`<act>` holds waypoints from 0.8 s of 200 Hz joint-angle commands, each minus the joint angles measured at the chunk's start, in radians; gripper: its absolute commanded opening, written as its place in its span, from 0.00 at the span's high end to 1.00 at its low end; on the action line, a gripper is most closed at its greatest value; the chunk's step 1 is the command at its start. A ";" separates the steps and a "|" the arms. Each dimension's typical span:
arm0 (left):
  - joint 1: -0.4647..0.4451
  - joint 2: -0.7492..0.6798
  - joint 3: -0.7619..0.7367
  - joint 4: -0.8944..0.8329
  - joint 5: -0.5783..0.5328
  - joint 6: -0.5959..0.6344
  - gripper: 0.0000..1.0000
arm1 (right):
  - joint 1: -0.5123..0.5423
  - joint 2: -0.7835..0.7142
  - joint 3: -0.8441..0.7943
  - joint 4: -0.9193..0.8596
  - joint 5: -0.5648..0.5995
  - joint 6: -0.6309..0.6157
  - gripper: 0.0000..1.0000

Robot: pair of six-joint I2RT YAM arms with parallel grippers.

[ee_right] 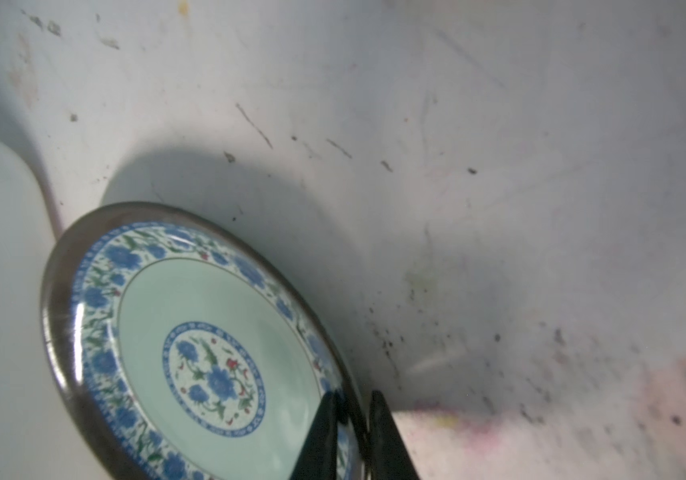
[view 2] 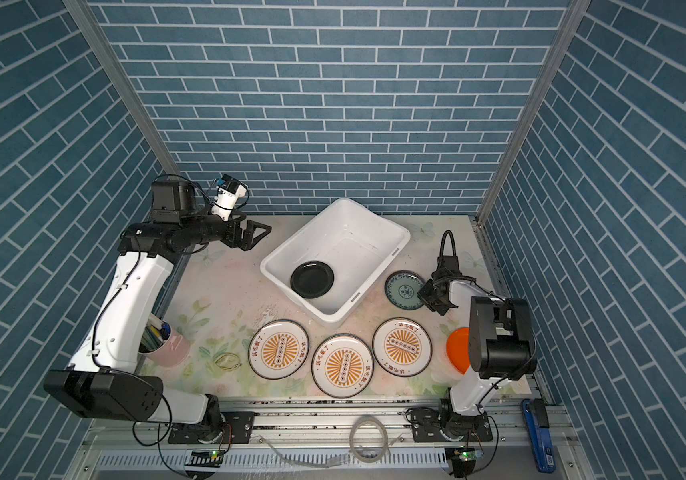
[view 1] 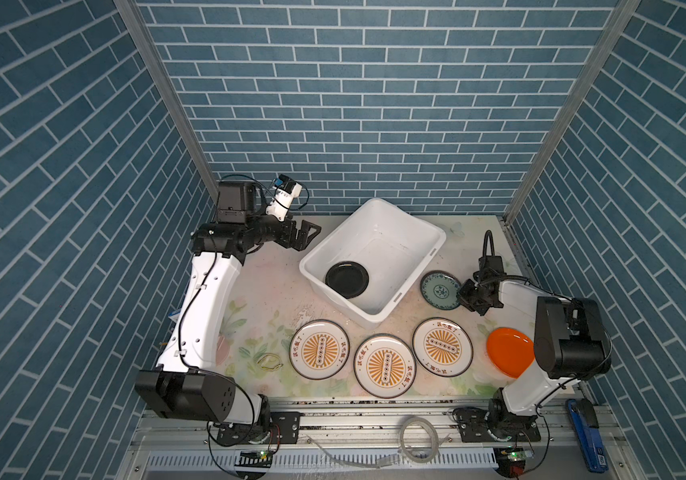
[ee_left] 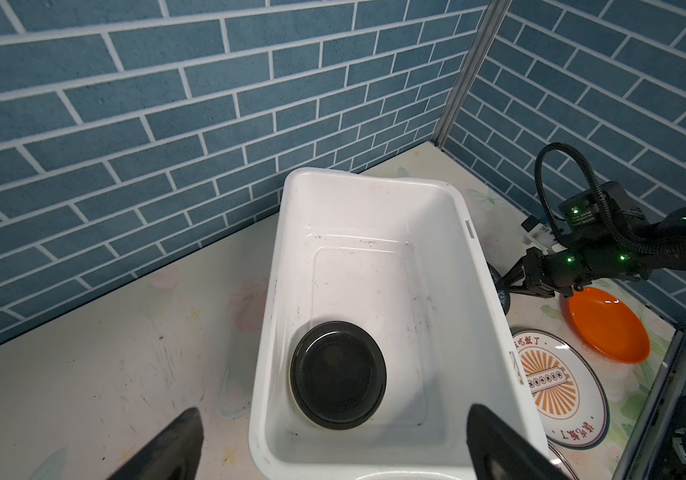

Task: Place the plates into the plastic bin on the countertop
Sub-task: 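Close the right gripper on the floral plate's rim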

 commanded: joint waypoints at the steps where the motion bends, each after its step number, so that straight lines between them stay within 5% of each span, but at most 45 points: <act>1: -0.008 0.012 0.014 0.015 0.011 -0.006 0.00 | -0.008 -0.011 -0.030 -0.009 0.027 0.045 0.82; 75: -0.008 0.014 0.012 0.015 0.008 -0.005 0.01 | -0.021 0.001 -0.067 0.065 -0.010 0.078 0.79; 160: -0.008 0.016 0.008 0.021 0.016 -0.015 0.00 | -0.038 -0.009 -0.129 0.121 -0.024 0.098 0.87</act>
